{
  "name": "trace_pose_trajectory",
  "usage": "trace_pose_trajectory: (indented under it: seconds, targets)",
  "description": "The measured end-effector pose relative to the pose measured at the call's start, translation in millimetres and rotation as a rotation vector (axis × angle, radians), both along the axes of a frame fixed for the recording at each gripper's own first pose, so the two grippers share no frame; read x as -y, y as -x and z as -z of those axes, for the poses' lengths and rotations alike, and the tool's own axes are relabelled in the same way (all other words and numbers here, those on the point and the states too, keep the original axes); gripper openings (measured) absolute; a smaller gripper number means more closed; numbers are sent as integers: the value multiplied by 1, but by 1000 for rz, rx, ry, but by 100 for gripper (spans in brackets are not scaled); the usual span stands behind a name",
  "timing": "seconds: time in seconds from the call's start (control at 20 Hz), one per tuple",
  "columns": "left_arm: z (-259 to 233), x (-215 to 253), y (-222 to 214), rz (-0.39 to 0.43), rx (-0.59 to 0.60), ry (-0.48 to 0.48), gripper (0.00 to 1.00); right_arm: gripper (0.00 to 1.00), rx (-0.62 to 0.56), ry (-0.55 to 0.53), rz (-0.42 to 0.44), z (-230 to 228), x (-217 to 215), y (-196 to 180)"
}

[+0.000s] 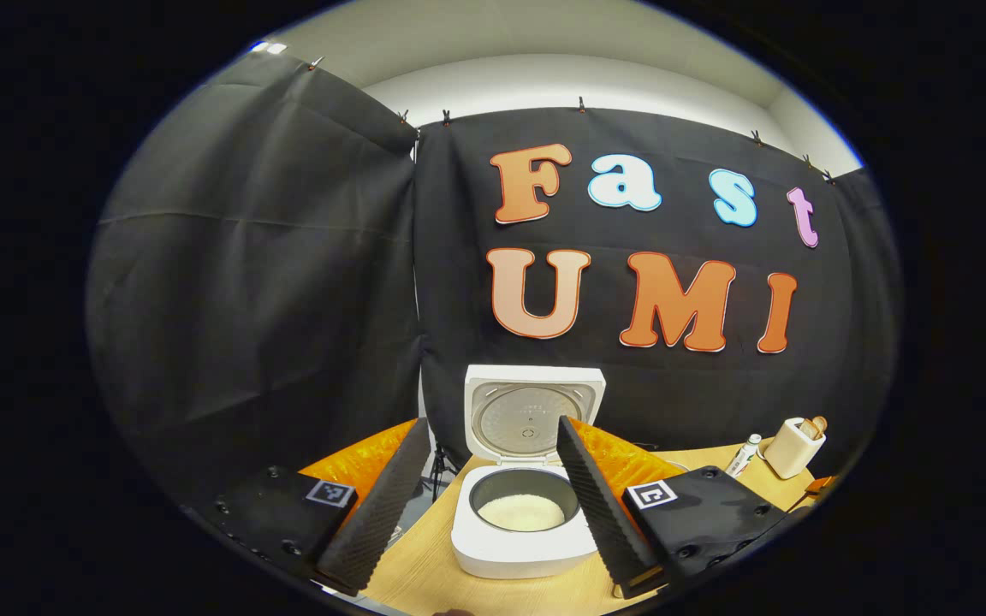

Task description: Close the left gripper, press the button to open the rice cooker; take a wooden spoon from the chopstick holder with the right hand, scoop a spoonful of rice and pour it into the rice cooker, then put the wooden spoon back into the chopstick holder.

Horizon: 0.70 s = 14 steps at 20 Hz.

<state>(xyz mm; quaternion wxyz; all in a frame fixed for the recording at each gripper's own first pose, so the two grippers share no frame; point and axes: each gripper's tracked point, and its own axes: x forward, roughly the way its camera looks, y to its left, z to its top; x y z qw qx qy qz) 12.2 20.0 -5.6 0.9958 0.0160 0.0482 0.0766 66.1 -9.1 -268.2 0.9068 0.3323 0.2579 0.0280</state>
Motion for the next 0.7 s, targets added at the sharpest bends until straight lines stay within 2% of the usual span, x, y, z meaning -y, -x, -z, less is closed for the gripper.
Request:
trace_pose_trajectory:
  seconds: [0.4, 0.7]
  targets:
    - [-2, -13, -2, 34, 5, 9, 100, 19, 125, 114, -35, -75, -20, 12]
    - [-1, -29, -3, 47, 3, 8, 100, 19, 232, 66, -109, -125, -74, 29]
